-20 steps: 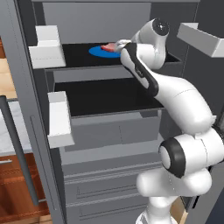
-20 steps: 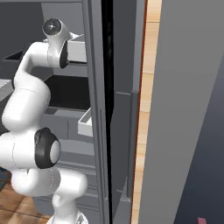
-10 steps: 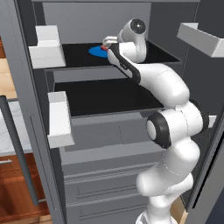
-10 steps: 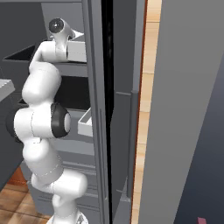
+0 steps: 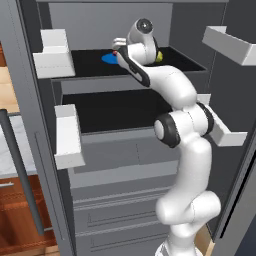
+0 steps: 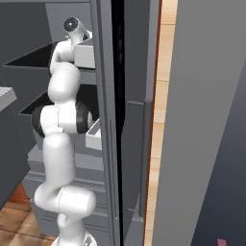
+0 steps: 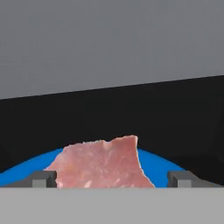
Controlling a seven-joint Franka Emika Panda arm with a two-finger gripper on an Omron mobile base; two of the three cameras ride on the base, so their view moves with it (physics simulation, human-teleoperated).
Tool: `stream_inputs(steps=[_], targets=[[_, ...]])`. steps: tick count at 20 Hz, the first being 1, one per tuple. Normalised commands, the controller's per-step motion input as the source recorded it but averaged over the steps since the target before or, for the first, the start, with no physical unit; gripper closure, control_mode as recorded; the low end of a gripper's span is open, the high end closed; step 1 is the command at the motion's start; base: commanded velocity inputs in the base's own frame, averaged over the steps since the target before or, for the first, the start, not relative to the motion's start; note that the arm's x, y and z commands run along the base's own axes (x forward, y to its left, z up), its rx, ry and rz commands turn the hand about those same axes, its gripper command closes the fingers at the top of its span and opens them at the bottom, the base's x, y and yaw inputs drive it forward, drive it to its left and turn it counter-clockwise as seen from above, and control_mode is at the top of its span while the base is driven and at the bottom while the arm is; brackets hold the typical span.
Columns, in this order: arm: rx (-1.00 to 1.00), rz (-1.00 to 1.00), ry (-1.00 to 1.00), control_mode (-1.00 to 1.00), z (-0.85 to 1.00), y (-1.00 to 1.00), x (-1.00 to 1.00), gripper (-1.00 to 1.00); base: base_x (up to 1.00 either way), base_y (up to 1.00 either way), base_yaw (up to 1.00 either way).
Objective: Retrieve the steak from the fridge and place it on the cutting board.
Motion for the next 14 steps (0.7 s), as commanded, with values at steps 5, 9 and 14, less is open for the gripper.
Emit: stream_inputs(steps=[5,9,14], targets=[[0.0,-0.01,0.04,-1.0,0.0,0.0,0.37,-1.0,0.0,0.0,0.0],[0.02,0.0,0.0,-1.0,-0.17,0.0,0.0,-1.0,0.0,0.0,0.0],[0.13,0.0,-0.02,-1.0,-0.52,0.0,-0.1,1.0,0.0,0.0,0.0]])
